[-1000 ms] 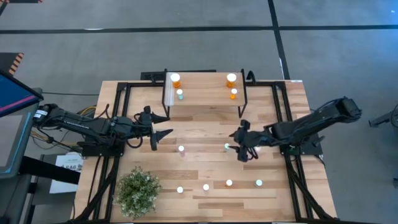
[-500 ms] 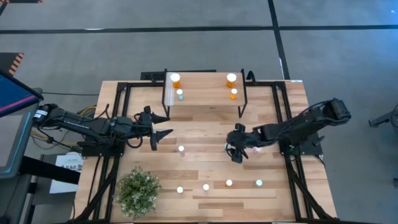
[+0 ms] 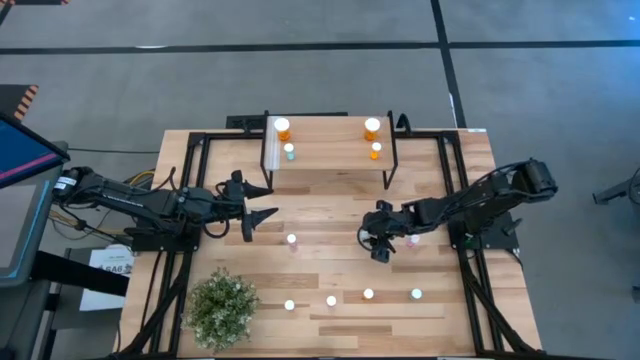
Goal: Pick and place medicine bottles onto shelf by color
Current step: Put the green pill bottle on the shelf
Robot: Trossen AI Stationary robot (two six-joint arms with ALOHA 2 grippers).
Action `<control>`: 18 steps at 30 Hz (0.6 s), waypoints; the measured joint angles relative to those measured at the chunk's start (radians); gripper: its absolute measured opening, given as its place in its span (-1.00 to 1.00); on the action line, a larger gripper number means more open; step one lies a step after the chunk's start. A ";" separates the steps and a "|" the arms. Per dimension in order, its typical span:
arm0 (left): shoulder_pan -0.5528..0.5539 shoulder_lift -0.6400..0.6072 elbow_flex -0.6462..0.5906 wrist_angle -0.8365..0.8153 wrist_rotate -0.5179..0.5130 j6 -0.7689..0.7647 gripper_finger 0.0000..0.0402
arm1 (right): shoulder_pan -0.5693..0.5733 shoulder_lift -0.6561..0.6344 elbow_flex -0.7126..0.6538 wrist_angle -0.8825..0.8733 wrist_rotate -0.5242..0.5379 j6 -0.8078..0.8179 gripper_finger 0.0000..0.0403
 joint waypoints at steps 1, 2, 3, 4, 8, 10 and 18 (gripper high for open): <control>0.000 0.000 0.000 0.000 0.000 0.000 0.23 | 0.000 -0.006 0.000 0.006 -0.001 0.001 -0.18; 0.000 0.000 0.000 0.000 0.000 0.000 0.23 | 0.000 -0.012 0.000 0.007 -0.002 0.001 -0.23; 0.000 0.000 0.000 0.000 0.000 0.000 0.23 | 0.000 -0.016 0.000 0.006 -0.003 0.001 -0.27; 0.000 0.000 0.000 0.000 0.000 0.000 0.23 | 0.000 -0.020 0.000 0.006 -0.003 0.001 -0.31; 0.000 0.000 0.000 0.000 0.000 0.000 0.23 | 0.000 -0.039 0.000 0.003 -0.003 0.000 -0.40; 0.000 0.000 0.000 0.000 0.000 0.000 0.23 | 0.000 -0.039 0.005 0.002 -0.003 0.000 -0.40; 0.000 0.000 0.000 0.000 -0.002 0.000 0.23 | -0.021 -0.040 0.110 -0.047 -0.006 -0.068 -0.34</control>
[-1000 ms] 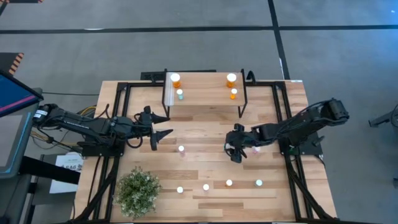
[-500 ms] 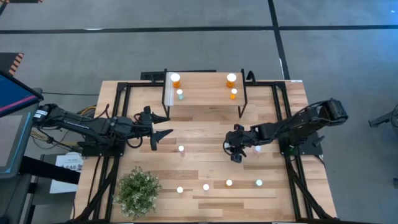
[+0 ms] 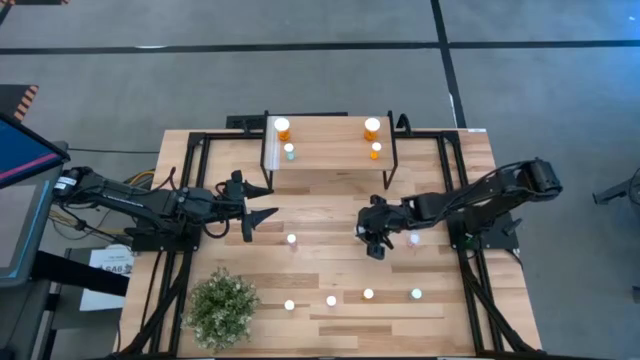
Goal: Pick and place medicine bottles onto shelf by color
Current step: Put the green pill bottle on the shelf
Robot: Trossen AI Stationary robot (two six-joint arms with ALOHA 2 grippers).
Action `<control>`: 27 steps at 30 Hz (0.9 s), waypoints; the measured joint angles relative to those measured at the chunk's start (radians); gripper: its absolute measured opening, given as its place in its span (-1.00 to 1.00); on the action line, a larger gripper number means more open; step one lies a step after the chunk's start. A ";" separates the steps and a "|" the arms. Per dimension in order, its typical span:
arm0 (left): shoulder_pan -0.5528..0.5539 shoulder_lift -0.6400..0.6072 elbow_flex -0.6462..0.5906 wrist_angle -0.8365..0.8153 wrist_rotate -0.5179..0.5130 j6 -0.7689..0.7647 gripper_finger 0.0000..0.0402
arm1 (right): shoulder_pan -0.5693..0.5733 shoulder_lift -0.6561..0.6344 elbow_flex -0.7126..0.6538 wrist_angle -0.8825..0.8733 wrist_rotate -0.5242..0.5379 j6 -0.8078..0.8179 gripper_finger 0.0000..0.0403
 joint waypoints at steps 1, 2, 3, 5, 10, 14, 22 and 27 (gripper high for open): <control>0.000 0.000 0.000 0.000 0.000 0.000 0.23 | -0.006 -0.007 0.023 -0.021 0.000 -0.018 -0.34; 0.000 0.000 0.000 0.000 0.000 0.000 0.23 | -0.014 -0.013 0.049 -0.041 0.000 -0.034 -0.35; 0.000 0.000 0.000 0.000 0.000 0.000 0.23 | -0.023 -0.014 0.078 -0.050 0.000 -0.051 -0.35; 0.000 0.000 0.000 0.000 0.000 0.000 0.23 | -0.042 -0.035 0.126 -0.100 0.000 -0.085 -0.35; 0.000 0.000 0.000 0.002 0.004 0.000 0.23 | -0.122 -0.089 0.255 -0.166 0.000 -0.179 -0.33; 0.000 0.000 0.000 0.004 0.007 0.006 0.23 | -0.212 -0.117 0.343 -0.206 0.001 -0.240 -0.33; 0.000 0.000 0.000 0.001 0.006 0.005 0.23 | -0.416 -0.085 0.479 -0.295 -0.038 -0.320 -0.32; 0.000 0.000 0.000 0.001 0.006 0.005 0.23 | -0.524 -0.046 0.515 -0.295 -0.104 -0.351 -0.32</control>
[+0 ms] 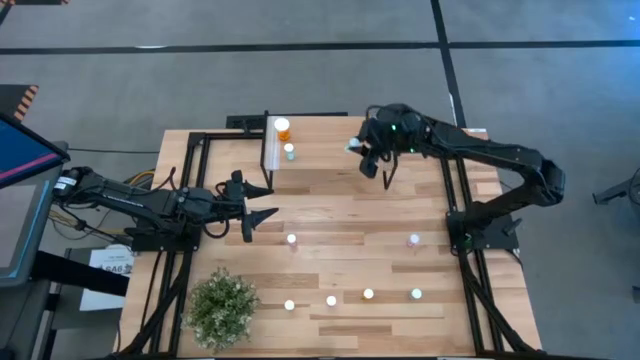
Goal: Pick and place medicine bottles onto shelf by color
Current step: Put the green pill bottle on the shelf
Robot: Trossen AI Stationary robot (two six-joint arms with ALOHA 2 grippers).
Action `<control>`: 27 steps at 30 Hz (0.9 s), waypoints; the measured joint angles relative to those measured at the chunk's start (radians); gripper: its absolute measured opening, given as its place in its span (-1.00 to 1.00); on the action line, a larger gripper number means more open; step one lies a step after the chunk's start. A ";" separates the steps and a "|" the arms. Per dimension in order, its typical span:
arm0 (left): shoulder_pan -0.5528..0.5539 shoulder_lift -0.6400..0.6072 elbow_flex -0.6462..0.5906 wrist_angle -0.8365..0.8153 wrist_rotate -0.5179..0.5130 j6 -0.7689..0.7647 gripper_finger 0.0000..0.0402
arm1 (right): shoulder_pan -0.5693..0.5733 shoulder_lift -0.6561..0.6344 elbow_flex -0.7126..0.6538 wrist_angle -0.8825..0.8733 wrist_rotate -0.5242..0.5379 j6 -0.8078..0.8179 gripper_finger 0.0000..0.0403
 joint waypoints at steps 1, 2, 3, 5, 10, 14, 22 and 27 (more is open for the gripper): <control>0.000 0.000 0.000 0.000 0.000 0.000 0.23 | -0.018 0.008 0.005 0.002 -0.006 -0.003 -0.32; 0.000 0.000 0.000 0.000 0.000 0.000 0.23 | -0.036 0.016 0.010 0.001 -0.010 -0.009 -0.32; 0.000 0.000 0.000 0.000 0.000 0.000 0.23 | -0.051 0.026 0.016 0.001 -0.019 -0.013 -0.32; 0.000 0.000 0.000 0.000 0.000 0.000 0.23 | -0.082 0.046 0.031 0.005 -0.036 -0.017 -0.32; 0.000 0.000 0.000 0.000 -0.001 0.000 0.23 | -0.132 0.102 0.071 0.007 -0.059 -0.038 -0.31; 0.000 0.000 0.000 0.004 -0.001 0.000 0.23 | -0.146 0.145 0.099 0.003 -0.080 -0.048 -0.31; 0.000 0.000 0.000 0.007 -0.001 0.004 0.23 | -0.158 0.185 0.121 -0.021 -0.084 -0.074 -0.31; 0.000 0.000 0.000 0.020 -0.001 0.008 0.23 | -0.162 0.221 0.121 -0.036 -0.084 -0.075 -0.31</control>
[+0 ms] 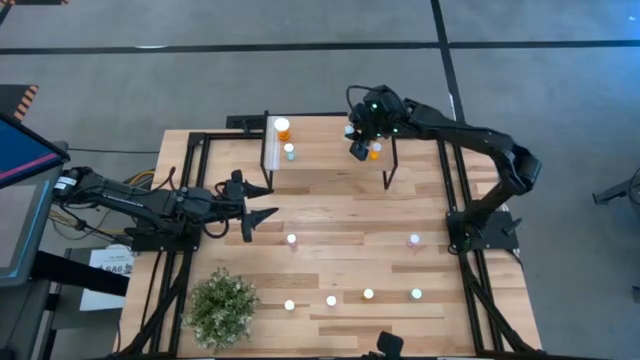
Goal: Pick and place medicine bottles onto shelf by color
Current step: Put the green pill bottle on the shelf
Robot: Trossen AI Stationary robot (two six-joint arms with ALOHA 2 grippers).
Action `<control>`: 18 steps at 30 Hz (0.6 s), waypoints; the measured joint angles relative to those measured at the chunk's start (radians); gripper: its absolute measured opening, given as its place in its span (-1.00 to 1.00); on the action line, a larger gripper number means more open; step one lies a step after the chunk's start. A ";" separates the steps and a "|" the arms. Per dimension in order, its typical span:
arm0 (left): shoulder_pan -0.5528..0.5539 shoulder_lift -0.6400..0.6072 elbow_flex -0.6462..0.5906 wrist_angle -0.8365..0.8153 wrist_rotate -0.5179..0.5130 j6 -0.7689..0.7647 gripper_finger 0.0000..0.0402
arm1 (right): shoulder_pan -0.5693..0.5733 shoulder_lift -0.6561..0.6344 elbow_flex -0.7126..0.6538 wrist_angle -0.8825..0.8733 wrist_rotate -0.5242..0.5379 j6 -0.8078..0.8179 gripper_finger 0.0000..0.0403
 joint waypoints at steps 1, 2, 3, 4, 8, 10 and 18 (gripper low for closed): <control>0.000 0.000 0.000 0.002 0.000 0.000 0.23 | 0.000 0.009 0.000 0.004 0.000 0.000 -0.31; 0.000 0.000 0.000 0.003 0.002 0.000 0.23 | 0.000 0.015 0.000 0.002 0.001 0.000 -0.31; 0.000 0.000 0.000 0.003 0.003 0.000 0.23 | 0.000 0.023 0.000 0.003 0.001 0.000 -0.31; 0.000 0.000 0.000 0.002 0.004 0.000 0.23 | 0.000 0.030 0.000 0.006 0.002 0.000 -0.31; 0.000 0.000 0.000 0.002 0.010 0.002 0.23 | -0.007 0.057 0.000 0.001 0.007 0.000 -0.31; 0.000 0.000 0.000 0.002 0.010 0.007 0.23 | -0.012 0.058 0.000 -0.009 0.013 0.000 -0.31; 0.000 0.000 0.000 0.003 0.010 0.011 0.23 | -0.026 0.047 0.000 -0.021 0.058 -0.011 -0.31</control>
